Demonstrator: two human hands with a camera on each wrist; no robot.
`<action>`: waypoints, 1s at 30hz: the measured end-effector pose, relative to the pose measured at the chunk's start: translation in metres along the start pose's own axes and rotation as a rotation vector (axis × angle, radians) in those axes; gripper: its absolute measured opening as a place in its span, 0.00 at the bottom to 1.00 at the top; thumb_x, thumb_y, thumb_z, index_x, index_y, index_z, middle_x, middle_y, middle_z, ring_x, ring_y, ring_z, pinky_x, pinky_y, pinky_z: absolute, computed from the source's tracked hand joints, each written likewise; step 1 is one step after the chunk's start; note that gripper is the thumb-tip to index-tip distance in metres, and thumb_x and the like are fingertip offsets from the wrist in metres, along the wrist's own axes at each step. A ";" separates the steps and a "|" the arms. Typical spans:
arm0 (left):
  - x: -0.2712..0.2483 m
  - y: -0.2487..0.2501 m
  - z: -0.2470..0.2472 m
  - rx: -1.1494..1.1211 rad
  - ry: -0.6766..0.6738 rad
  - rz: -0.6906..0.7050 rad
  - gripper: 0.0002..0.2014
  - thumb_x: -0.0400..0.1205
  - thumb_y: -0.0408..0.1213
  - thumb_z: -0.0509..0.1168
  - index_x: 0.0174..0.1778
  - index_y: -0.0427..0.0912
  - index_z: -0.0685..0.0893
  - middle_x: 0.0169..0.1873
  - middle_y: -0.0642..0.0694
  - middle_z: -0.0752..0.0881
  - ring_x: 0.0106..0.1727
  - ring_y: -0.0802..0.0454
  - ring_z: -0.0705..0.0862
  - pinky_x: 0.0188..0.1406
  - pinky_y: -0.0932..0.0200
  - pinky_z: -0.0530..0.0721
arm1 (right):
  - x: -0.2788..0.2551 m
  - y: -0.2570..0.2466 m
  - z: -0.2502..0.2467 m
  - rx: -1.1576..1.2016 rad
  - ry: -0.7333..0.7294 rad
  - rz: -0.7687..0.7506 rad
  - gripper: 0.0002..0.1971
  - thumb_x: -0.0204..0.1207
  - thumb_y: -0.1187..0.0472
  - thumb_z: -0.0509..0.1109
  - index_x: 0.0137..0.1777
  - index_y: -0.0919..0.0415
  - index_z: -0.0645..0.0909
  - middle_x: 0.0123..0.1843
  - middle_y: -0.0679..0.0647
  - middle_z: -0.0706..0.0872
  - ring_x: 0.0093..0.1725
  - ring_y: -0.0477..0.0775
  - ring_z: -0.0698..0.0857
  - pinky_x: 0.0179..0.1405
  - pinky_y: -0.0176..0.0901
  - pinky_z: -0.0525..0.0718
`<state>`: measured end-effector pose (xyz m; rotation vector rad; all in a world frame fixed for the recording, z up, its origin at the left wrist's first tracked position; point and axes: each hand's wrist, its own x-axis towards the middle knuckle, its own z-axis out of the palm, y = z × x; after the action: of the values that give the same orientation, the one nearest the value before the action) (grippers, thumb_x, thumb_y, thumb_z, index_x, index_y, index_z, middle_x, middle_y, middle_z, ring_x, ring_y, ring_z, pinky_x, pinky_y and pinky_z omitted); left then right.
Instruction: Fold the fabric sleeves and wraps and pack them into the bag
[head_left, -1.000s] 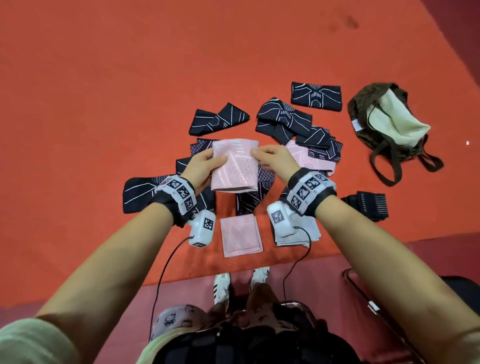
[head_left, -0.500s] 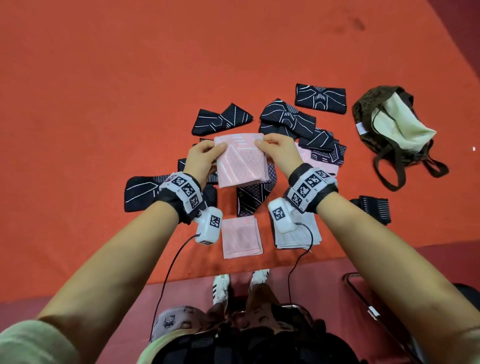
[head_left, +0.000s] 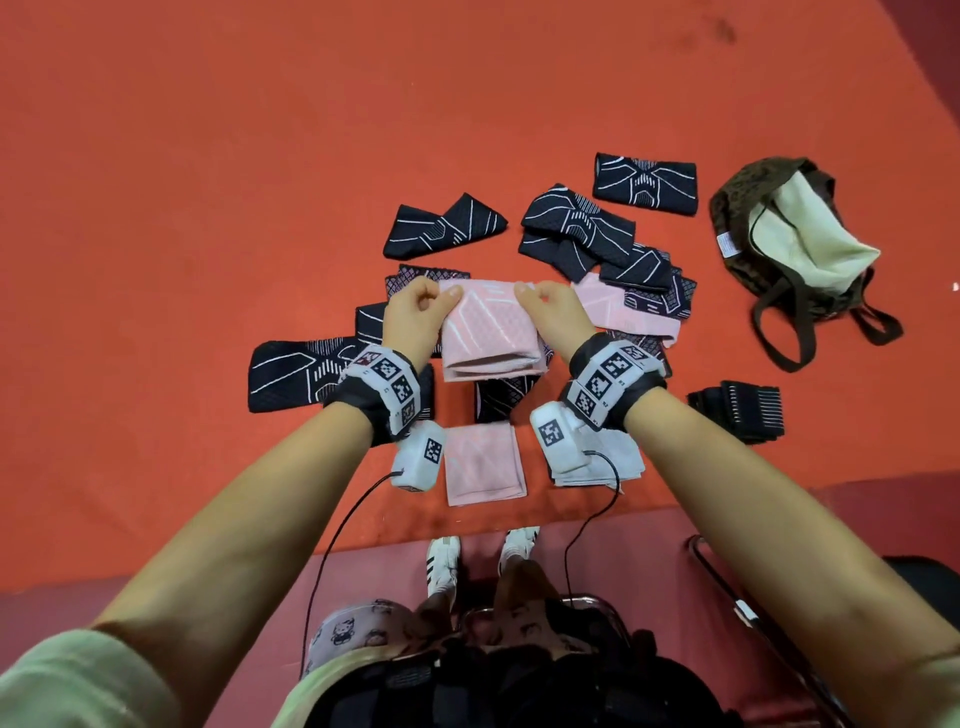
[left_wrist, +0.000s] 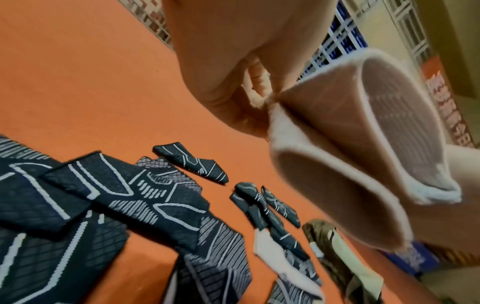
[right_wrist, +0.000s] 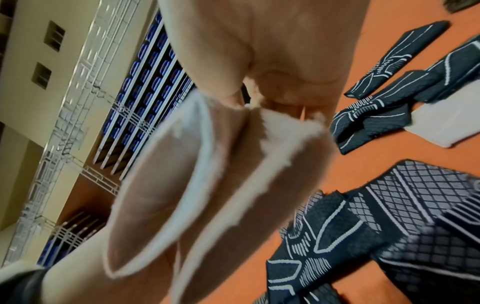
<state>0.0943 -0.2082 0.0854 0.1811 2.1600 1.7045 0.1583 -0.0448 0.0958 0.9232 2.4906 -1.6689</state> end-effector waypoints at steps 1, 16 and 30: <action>-0.003 -0.008 0.000 0.031 -0.001 -0.010 0.14 0.80 0.38 0.68 0.30 0.46 0.73 0.26 0.48 0.73 0.29 0.54 0.69 0.29 0.62 0.68 | -0.002 0.008 0.002 -0.012 -0.018 0.023 0.21 0.82 0.60 0.64 0.28 0.55 0.63 0.28 0.50 0.65 0.29 0.47 0.65 0.29 0.39 0.63; -0.082 -0.140 0.010 0.044 -0.406 -0.439 0.35 0.75 0.19 0.69 0.76 0.46 0.66 0.32 0.47 0.77 0.23 0.63 0.82 0.18 0.62 0.84 | -0.068 0.131 0.053 -0.007 -0.193 0.334 0.25 0.70 0.73 0.73 0.67 0.65 0.73 0.54 0.55 0.81 0.52 0.56 0.83 0.58 0.47 0.83; -0.098 -0.187 0.022 0.719 -0.376 -0.305 0.37 0.72 0.35 0.72 0.74 0.42 0.59 0.64 0.37 0.73 0.60 0.35 0.79 0.56 0.46 0.78 | -0.078 0.190 0.091 -0.480 -0.248 0.116 0.29 0.79 0.66 0.63 0.78 0.45 0.66 0.49 0.58 0.77 0.49 0.59 0.79 0.60 0.46 0.78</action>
<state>0.2177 -0.2684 -0.0769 0.3115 2.2569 0.6201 0.2835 -0.1083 -0.0796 0.7349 2.4397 -1.0061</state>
